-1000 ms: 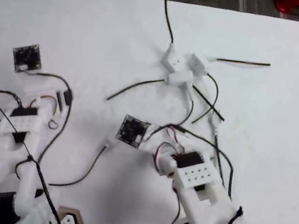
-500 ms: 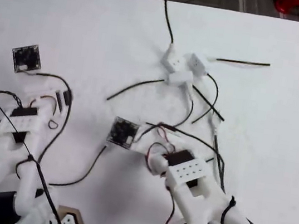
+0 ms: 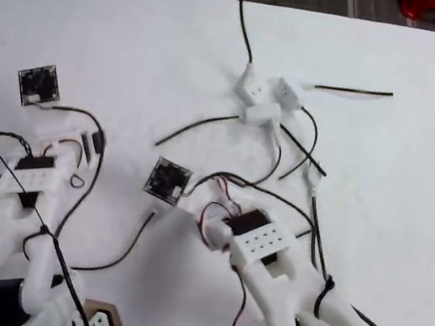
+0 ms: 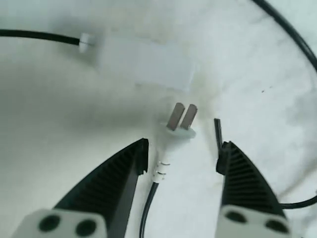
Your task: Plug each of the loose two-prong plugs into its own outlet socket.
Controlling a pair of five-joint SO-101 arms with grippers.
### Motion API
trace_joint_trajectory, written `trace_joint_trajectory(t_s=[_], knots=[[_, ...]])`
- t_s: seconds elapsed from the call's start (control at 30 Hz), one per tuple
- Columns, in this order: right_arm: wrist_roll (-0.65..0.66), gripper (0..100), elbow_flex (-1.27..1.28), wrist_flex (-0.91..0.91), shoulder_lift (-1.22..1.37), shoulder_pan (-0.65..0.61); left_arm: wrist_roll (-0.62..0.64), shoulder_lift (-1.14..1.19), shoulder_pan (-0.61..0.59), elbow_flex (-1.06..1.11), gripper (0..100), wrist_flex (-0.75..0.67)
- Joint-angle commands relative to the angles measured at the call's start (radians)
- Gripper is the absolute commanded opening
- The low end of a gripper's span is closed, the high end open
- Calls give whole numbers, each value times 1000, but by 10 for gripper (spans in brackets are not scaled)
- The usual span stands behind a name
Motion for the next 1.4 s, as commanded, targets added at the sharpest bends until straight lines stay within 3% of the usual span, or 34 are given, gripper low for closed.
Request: trace_joint_trajectory(t_s=[0.0,0.4,0.6,0.87,1.13,1.37], knots=[[-41,175,-57,-24,94,4,3,-4,-7,-28,264,-21],[-101,170,-288,91,300,58,3,-4,-7,-28,264,-21],[-98,170,-304,101,315,148,3,-4,-7,-28,264,-21],[-95,169,-304,101,315,154,3,-4,-7,-28,264,-21],[-101,82,-390,105,397,145,3,-4,-7,-28,264,-21],[-103,84,-617,289,573,147,3,-4,-7,-28,264,-21]])
